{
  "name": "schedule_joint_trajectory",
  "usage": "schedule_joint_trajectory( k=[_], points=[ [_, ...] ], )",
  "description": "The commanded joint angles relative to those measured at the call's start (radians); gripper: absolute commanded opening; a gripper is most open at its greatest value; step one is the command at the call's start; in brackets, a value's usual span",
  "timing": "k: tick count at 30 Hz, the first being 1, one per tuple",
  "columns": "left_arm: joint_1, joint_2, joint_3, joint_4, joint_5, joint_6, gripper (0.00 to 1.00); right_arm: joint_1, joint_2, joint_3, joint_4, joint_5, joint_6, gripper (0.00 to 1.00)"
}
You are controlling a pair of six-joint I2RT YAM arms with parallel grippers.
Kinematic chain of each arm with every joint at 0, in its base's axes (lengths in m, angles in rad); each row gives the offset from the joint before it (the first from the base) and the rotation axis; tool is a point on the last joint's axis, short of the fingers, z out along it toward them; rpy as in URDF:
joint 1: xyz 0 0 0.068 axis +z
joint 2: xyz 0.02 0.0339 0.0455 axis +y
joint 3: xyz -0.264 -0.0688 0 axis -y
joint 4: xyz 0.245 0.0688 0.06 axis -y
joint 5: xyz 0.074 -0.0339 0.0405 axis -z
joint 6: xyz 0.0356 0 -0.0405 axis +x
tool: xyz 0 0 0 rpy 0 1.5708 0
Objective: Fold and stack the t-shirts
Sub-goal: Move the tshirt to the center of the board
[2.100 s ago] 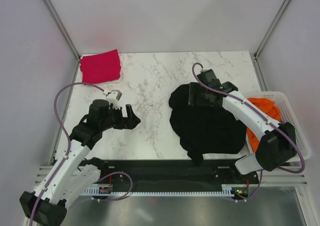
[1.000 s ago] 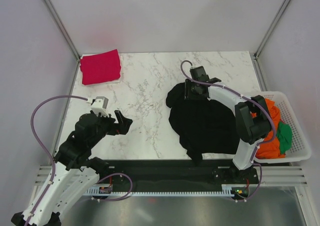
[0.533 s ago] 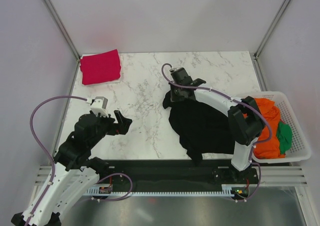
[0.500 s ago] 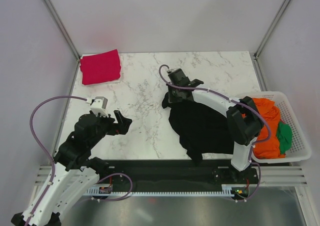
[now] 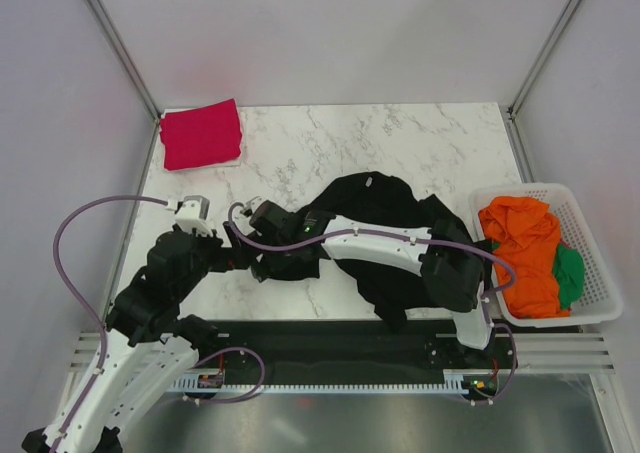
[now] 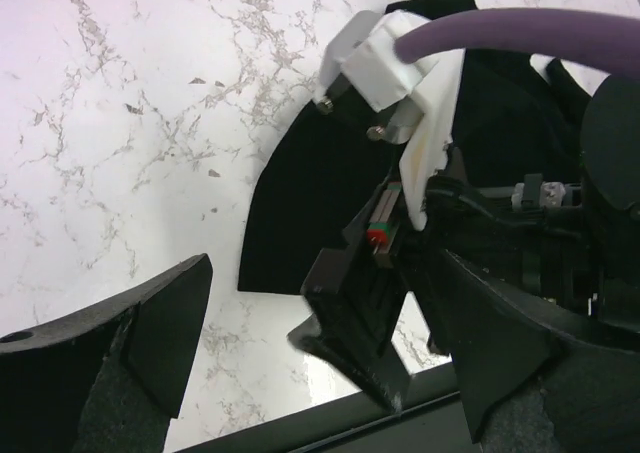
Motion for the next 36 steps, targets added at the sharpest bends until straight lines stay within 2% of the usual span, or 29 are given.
schedule_joint_trajectory(
  k=[1,3,7,12,16,22,32,35,36],
  points=[
    [-0.001,0.037,-0.004,0.014,-0.048,-0.033,1.0,-0.051,-0.114,-0.05,-0.054,0.126,-0.002,0.98],
    [-0.001,0.06,-0.002,0.019,-0.054,-0.068,1.0,-0.083,-0.163,-0.117,-0.066,0.143,0.004,0.98],
    [-0.002,0.145,-0.071,0.107,0.046,-0.11,1.0,-0.16,-0.324,-0.243,-0.068,0.157,0.019,0.98],
    [-0.001,0.374,-0.127,0.149,0.072,-0.206,0.95,-0.291,-0.452,-0.427,-0.076,0.16,0.027,0.98],
    [0.001,0.504,-0.171,0.184,0.032,-0.248,0.92,-0.374,-0.544,-0.537,-0.074,0.148,0.026,0.98],
    [0.004,0.614,-0.203,0.252,0.008,-0.282,0.86,-0.424,-0.585,-0.64,-0.07,0.148,0.004,0.98],
    [0.024,0.79,-0.188,0.315,0.029,-0.268,0.74,-0.444,-0.593,-0.702,-0.045,0.132,0.004,0.98],
    [0.032,0.815,-0.179,0.324,0.031,-0.26,0.67,-0.442,-0.601,-0.72,-0.042,0.131,0.007,0.98],
    [0.035,0.83,-0.176,0.326,0.035,-0.259,0.59,-0.444,-0.605,-0.725,-0.042,0.131,0.009,0.98]
  ],
)
